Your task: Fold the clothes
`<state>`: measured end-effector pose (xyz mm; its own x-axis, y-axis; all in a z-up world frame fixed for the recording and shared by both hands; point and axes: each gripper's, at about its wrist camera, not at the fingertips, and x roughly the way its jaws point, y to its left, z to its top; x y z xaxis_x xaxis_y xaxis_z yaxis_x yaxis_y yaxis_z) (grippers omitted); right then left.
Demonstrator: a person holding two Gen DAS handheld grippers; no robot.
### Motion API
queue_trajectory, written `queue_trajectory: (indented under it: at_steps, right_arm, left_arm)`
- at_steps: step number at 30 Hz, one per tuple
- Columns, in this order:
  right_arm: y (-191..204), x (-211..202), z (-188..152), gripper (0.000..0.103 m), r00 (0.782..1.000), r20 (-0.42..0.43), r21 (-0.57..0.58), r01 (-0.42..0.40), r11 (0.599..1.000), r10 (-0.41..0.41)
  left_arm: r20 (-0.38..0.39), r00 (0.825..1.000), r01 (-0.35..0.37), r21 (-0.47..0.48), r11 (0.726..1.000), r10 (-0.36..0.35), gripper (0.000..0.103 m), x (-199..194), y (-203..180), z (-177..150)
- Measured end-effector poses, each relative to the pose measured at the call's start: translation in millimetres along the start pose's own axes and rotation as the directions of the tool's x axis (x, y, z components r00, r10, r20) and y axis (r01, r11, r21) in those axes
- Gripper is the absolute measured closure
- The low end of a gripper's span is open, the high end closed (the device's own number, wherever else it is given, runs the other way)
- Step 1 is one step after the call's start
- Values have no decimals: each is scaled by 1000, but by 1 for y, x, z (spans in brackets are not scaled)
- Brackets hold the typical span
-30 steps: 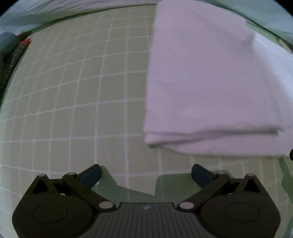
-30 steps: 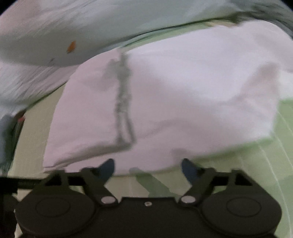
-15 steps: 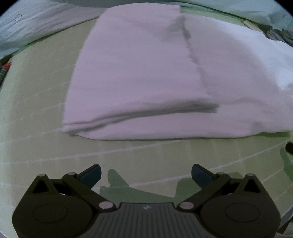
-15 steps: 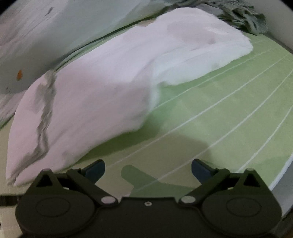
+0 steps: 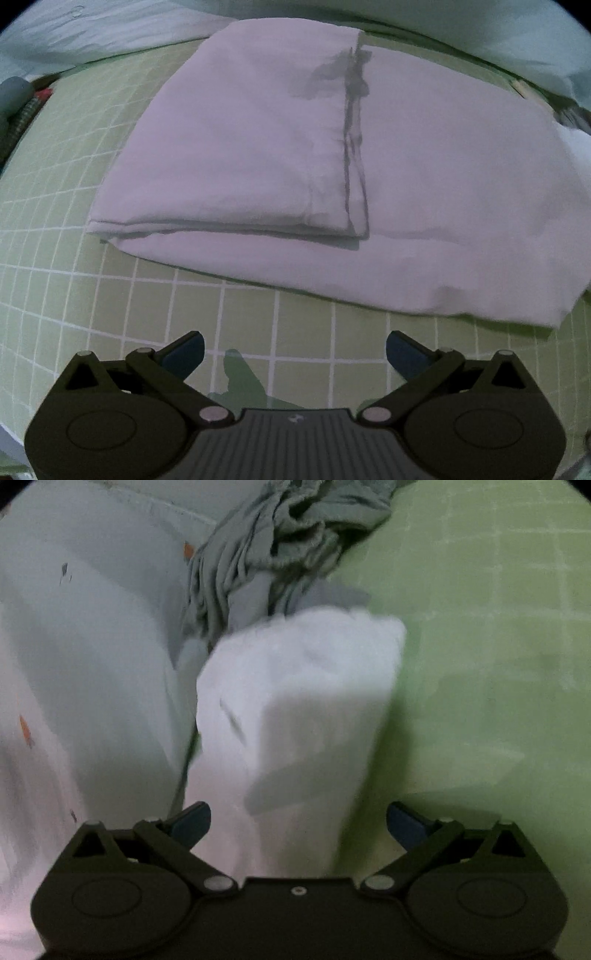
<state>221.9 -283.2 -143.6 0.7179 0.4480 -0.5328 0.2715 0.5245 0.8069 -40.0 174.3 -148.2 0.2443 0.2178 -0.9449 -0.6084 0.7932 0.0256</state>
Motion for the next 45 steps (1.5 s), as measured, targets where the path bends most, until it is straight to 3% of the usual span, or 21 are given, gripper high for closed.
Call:
queue_trajectory:
  at_steps: [8,9,10,13,15,19,21,25,29,32,35,38,39,43,45]
  right_arm:
    - [22,35,33,4,998,55,-67,20,998,-17]
    - [25,38,35,22,998,54,-89,39,995,-34]
    - [27,39,35,56,996,55,-107,76,991,-70]
    - [27,33,34,77,994,54,-134,99,986,-92]
    - [45,25,28,84,993,79,-243,105,964,-88]
    - [96,5,2,89,980,175,-485,173,857,-99]
    - [120,-3,-14,90,971,220,-553,202,808,-92]
    - [169,-9,-56,90,952,297,-701,268,661,-71]
    - [210,-4,-111,90,950,312,-812,276,514,-17]
    - [228,9,-160,90,965,262,-855,233,462,-3]
    - [233,36,-213,87,981,181,-890,191,415,-63]
    - [213,77,-270,81,970,120,-926,186,328,-211]
    - [203,91,-288,77,954,121,-938,200,282,-275]
    - [200,100,-326,67,927,246,-959,276,71,-282]
    - [204,101,-321,64,927,222,-963,258,83,-304]
  left_arm:
    - [48,998,-48,-37,998,50,0,-22,8,19]
    - [54,997,-52,-42,998,54,0,-21,11,23]
    - [59,997,-56,-47,997,58,0,-20,14,27]
    - [70,996,-59,-56,997,63,0,-20,28,39]
    - [81,995,-58,-49,997,62,0,-20,38,48]
    - [109,992,-59,-9,998,59,0,-18,57,72]
    - [130,990,-53,22,998,50,0,-16,65,84]
    - [162,986,-38,78,996,25,0,-11,80,103]
    - [164,986,-6,127,992,-15,0,0,91,117]
    - [153,987,16,158,987,-41,0,11,97,124]
    - [128,990,39,179,983,-63,0,25,102,125]
    - [72,994,72,176,982,-86,0,43,108,125]
    - [55,995,77,174,982,-88,0,48,109,125]
    - [35,995,82,143,986,-88,0,63,112,125]
    - [39,996,79,130,988,-85,0,67,111,125]
